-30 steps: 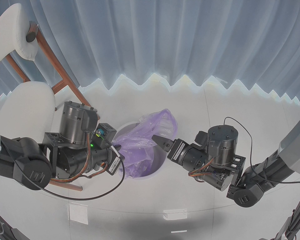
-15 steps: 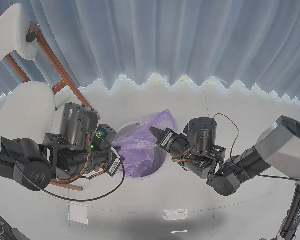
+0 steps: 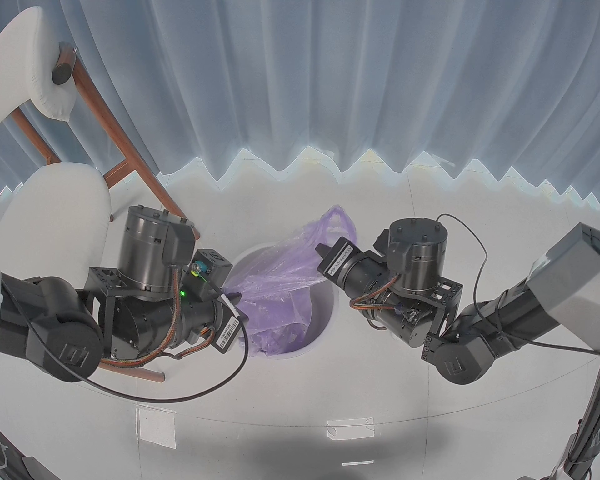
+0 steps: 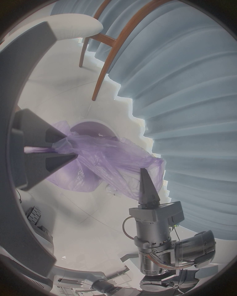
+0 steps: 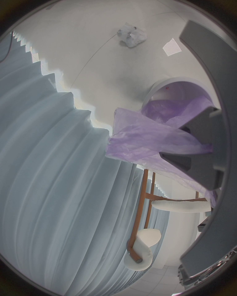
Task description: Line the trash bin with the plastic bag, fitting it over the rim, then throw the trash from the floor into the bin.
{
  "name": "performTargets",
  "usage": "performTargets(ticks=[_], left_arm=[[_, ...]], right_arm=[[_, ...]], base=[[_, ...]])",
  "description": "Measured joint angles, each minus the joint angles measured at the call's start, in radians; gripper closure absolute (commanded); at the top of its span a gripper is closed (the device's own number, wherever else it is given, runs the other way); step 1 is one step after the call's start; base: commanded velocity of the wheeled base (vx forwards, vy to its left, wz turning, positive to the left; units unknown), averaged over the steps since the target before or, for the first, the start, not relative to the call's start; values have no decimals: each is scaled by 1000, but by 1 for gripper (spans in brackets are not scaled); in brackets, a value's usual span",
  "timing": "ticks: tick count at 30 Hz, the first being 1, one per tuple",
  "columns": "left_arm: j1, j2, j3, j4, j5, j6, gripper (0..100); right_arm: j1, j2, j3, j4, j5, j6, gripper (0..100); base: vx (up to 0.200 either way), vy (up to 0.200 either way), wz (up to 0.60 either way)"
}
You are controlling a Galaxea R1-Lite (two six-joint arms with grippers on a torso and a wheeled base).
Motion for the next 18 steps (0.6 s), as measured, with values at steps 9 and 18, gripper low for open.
performTargets(ticks=[9,18], left_arm=[[-18,0,-15,5,0,-76,0],[-61,-4,-35,38,-1,-281,0]], right_arm=[[-8,-85,82,4,126,-112,100],[-79,-146,219,-46,362,-285,100]], base=[[0,0,0],[0,0,0]])
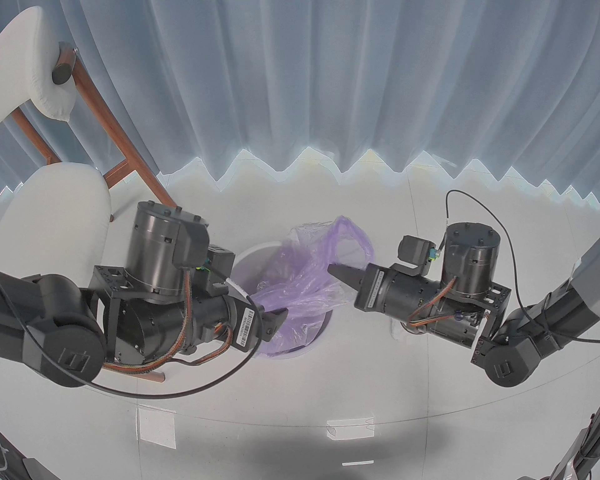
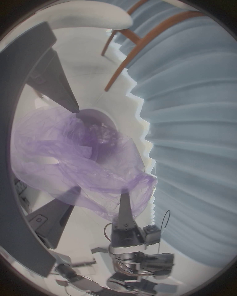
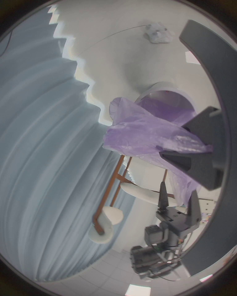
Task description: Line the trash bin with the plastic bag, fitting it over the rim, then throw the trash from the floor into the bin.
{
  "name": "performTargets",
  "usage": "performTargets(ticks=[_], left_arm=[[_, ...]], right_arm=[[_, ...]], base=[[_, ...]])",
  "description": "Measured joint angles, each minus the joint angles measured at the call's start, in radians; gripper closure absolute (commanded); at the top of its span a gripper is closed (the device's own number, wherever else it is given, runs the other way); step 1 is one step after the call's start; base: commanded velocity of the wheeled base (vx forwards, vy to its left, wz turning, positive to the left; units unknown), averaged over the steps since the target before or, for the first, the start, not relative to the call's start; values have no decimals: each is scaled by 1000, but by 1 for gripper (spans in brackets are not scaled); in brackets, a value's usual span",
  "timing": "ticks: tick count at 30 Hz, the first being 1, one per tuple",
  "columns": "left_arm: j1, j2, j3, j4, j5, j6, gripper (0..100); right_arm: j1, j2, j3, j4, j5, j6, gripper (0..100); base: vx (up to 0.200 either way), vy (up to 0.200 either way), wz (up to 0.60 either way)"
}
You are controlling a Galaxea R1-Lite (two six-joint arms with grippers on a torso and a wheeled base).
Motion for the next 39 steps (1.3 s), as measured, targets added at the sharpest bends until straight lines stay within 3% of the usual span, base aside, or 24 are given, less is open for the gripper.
performTargets(ticks=[9,15,24,32,39], left_arm=[[-46,-47,-73,376,-4,-262,0],[12,-58,-158,440,-15,-309,0],[128,42,-330,411,-101,-261,0],[123,134,-386,388,-109,-247,0],[33,165,-350,399,-101,-203,0]], right_arm=[[-149,-14,155,-114,308,-222,100],[-231,-3,231,-146,433,-391,100],[-269,15,270,-154,466,-437,100],[-273,22,276,-155,464,-442,100],[-271,25,281,-155,437,-442,100]], base=[[0,0,0],[0,0,0],[0,0,0],[0,0,0],[0,0,0]])
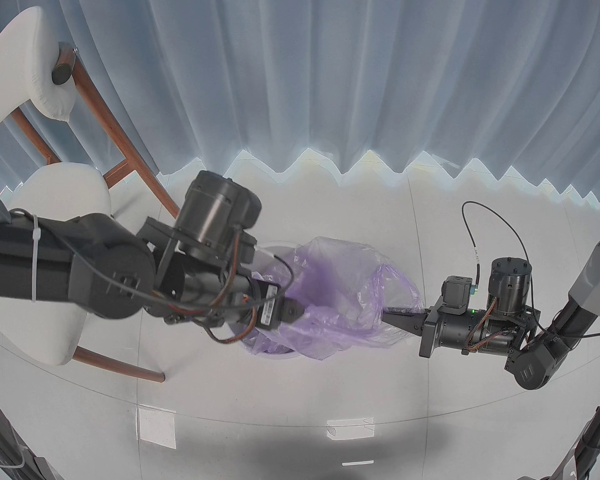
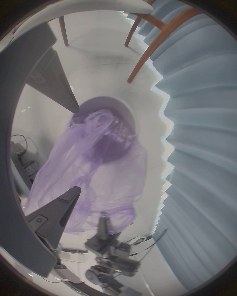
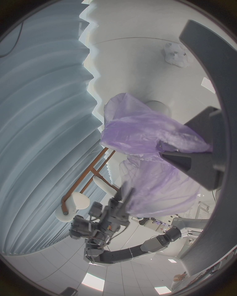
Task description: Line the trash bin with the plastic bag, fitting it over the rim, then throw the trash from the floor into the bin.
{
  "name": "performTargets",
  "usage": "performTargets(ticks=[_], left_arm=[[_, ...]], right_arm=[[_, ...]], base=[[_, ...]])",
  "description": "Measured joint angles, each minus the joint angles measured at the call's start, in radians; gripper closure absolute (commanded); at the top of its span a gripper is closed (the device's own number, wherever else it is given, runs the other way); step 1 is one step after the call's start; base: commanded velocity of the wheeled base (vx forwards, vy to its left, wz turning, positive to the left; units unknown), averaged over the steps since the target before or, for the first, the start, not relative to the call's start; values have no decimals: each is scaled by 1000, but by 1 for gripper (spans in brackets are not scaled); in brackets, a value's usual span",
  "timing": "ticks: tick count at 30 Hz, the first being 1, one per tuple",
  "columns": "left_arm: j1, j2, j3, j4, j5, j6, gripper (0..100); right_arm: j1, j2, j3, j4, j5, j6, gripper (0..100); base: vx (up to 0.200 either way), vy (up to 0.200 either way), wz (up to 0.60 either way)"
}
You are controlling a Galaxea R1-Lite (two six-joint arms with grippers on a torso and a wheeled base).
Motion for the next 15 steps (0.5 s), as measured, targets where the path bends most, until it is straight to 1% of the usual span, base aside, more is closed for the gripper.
performTargets(ticks=[4,9,12,15], left_arm=[[-68,-25,112,4,10,12,0],[-161,-78,297,6,39,19,0],[-198,-101,390,4,54,21,0],[-216,-116,437,1,64,21,0]], right_arm=[[0,3,1,0,-4,0,100],[-7,15,-8,-1,-24,1,100],[-13,26,-21,-7,-45,2,100],[-17,37,-34,-19,-55,3,100]], base=[[0,0,0],[0,0,0],[0,0,0],[0,0,0]])
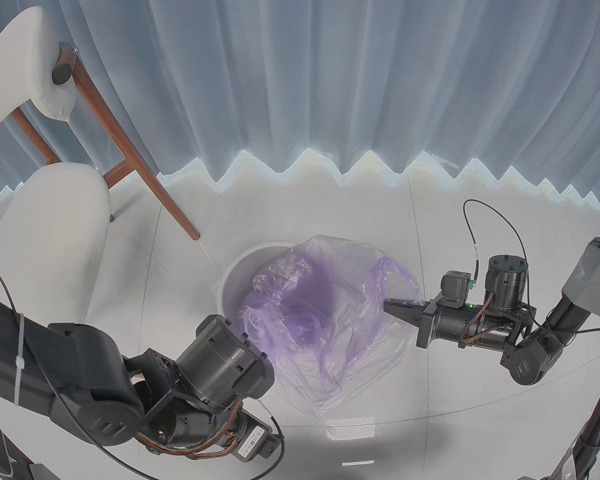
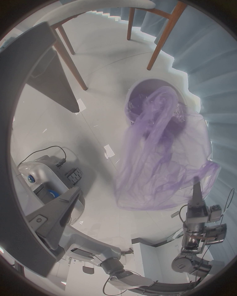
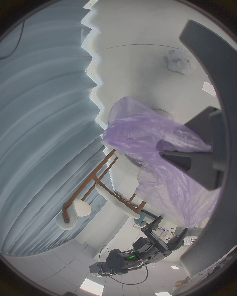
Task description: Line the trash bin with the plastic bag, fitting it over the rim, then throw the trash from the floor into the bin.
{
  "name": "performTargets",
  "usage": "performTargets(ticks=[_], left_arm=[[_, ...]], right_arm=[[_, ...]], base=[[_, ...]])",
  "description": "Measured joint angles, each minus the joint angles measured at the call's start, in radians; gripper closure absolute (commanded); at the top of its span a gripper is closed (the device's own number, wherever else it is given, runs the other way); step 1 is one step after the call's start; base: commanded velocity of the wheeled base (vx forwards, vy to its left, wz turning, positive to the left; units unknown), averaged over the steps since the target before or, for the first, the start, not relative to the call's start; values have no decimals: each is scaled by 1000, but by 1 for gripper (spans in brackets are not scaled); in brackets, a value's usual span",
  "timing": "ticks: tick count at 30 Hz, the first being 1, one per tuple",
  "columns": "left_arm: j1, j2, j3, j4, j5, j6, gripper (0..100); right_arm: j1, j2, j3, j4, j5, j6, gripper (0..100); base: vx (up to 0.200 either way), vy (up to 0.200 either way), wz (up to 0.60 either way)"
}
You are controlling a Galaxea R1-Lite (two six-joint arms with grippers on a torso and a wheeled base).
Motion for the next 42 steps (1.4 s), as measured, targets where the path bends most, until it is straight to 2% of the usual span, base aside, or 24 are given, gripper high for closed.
performTargets(ticks=[5,12,16,19,24,28,34,42], left_arm=[[-9,-21,-41,-3,10,-2,0],[40,-54,-260,-20,4,-3,0],[70,-45,-379,-96,-61,-1,0],[74,-26,-415,-138,-114,8,0],[47,30,-369,-266,-198,54,0],[16,92,-303,-351,-229,99,0],[10,166,-241,-376,-200,133,0],[59,215,-252,-380,-179,129,0]], right_arm=[[-5,11,-9,-14,-8,1,100],[-7,16,3,-41,-11,-1,100],[-8,19,37,-90,-12,-2,100],[-8,21,56,-108,-13,-3,100],[-8,24,72,-123,-17,-4,100],[-6,26,76,-128,-29,-4,100],[-2,27,71,-130,-49,-4,100],[4,27,69,-131,-54,-3,100]], base=[[0,0,0],[0,0,0],[0,0,0],[0,0,0],[0,0,0],[0,0,0],[0,0,0],[0,0,0]])
